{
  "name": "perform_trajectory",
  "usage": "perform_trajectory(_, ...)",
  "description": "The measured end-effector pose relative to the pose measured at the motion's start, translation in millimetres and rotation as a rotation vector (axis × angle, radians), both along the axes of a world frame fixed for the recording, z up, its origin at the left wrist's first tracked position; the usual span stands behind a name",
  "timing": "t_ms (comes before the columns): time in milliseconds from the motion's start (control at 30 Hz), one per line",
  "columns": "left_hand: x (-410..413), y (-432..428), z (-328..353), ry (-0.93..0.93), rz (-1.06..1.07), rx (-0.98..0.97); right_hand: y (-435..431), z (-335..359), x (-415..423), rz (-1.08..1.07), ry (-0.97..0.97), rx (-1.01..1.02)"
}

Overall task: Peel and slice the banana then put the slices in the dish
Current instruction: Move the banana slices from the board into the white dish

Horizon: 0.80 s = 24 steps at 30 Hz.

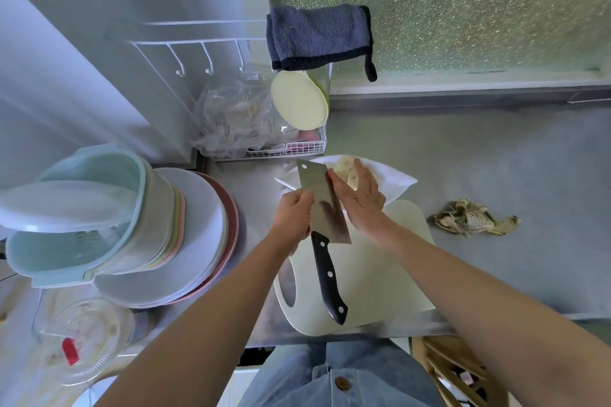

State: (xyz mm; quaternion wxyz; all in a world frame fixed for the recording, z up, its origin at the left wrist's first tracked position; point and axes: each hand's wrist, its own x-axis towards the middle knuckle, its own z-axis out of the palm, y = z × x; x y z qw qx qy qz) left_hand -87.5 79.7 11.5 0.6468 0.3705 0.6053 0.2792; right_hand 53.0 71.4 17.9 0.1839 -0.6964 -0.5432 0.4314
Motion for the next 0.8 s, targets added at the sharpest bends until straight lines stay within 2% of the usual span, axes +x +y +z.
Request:
perform_trajectory(133, -4.4, -0.5, -4.1, 0.050, 0.072, 0.014, 0.4, -26.4, 20.2, 0.210, -0.259, 0.045)
perform_trajectory(300, -7.5, 1.8, -9.6, 0.182, 0.157, 0.070, -3.3, -33.7, 20.4, 0.364, -0.296, 0.088)
perform_trajectory(400, -11.0, 2.9, -10.8, 0.224, 0.207, 0.074, -18.3, -43.7, 22.1, 0.327, -0.360, 0.243)
perform_trajectory(467, -14.2, 3.0, -15.3, 0.237, 0.236, 0.077, -29.7, -52.7, 23.8, 0.252, -0.248, 0.225)
perform_trajectory(633, -16.9, 3.7, -26.5, 0.260, 0.274, 0.076, -38.0, -52.4, 20.9, 0.200, 0.170, -0.089)
perform_trajectory(700, -16.9, 4.5, -28.7, 0.263, 0.276, 0.063, -33.2, -47.3, 18.9, 0.198, 0.235, -0.173)
perform_trajectory(800, -15.5, 4.0, -31.1, 0.266, 0.245, 0.052, -33.2, -43.0, 17.9, 0.240, 0.223, -0.250)
